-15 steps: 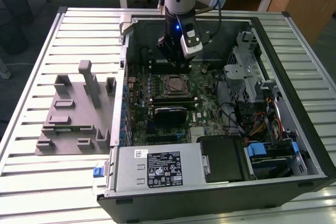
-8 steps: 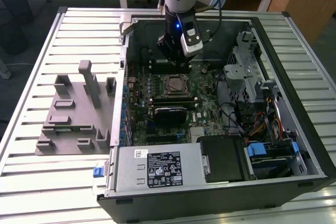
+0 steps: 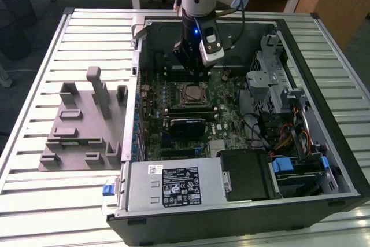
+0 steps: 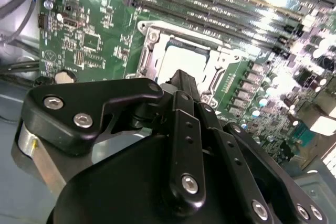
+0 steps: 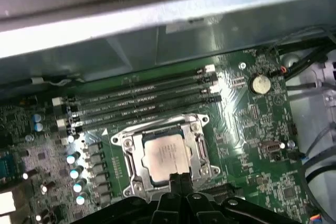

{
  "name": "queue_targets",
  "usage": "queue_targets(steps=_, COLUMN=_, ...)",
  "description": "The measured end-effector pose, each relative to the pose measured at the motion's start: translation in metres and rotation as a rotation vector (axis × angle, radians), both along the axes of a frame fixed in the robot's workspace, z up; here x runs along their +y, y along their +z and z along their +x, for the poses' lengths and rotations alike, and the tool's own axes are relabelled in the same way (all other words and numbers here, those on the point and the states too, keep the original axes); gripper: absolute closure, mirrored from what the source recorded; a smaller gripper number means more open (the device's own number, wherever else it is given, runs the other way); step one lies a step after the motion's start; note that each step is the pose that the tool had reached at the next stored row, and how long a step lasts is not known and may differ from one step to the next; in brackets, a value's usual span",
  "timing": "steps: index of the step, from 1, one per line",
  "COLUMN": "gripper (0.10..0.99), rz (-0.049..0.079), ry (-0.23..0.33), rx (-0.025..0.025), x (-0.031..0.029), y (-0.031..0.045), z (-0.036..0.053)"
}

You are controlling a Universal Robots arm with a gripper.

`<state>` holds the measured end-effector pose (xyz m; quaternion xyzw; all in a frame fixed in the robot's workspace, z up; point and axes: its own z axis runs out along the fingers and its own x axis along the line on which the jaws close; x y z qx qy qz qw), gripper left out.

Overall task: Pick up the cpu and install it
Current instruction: 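Install the second cpu locking lever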

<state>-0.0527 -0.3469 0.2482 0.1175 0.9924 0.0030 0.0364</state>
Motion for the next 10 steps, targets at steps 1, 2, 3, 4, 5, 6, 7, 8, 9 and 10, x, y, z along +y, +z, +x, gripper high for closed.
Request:
queue_targets(steps=1, gripper=0.98, rz=0.0, ry=0.0, rx=0.0, x=-0.0019, y=0.0, z=0.0)
queue_targets(steps=2, gripper=0.98, rz=0.0, ry=0.0, rx=0.0, x=-0.0039, y=0.0, z=0.0)
queue_targets(steps=3, gripper=0.98, rz=0.0, ry=0.0, rx=0.0001, x=-0.0058, y=0.0, z=0.0)
queue_targets(steps=4, gripper=0.98, rz=0.0, ry=0.0, rx=0.0001, x=-0.0077, y=0.0, z=0.0)
queue_targets(steps=5, gripper=0.98, rz=0.0, ry=0.0, rx=0.0, x=-0.0097, y=0.0, z=0.0)
queue_targets(steps=6, gripper=0.98, rz=0.0, ry=0.0, rx=0.0, x=-0.0117, y=0.0, z=0.0)
queue_targets(steps=7, gripper=0.98, rz=0.0, ry=0.0, rx=0.0, x=-0.0139, y=0.0, z=0.0)
queue_targets(steps=8, gripper=0.98, rz=0.0, ry=0.0, rx=0.0, x=-0.0159, y=-0.0001, z=0.0)
queue_targets(steps=9, gripper=0.98, rz=0.0, ry=0.0, rx=0.0001, x=-0.0179, y=-0.0002, z=0.0)
queue_targets(steps=10, gripper=0.98, rz=0.0, ry=0.0, rx=0.0, x=-0.0196, y=-0.0004, z=0.0)
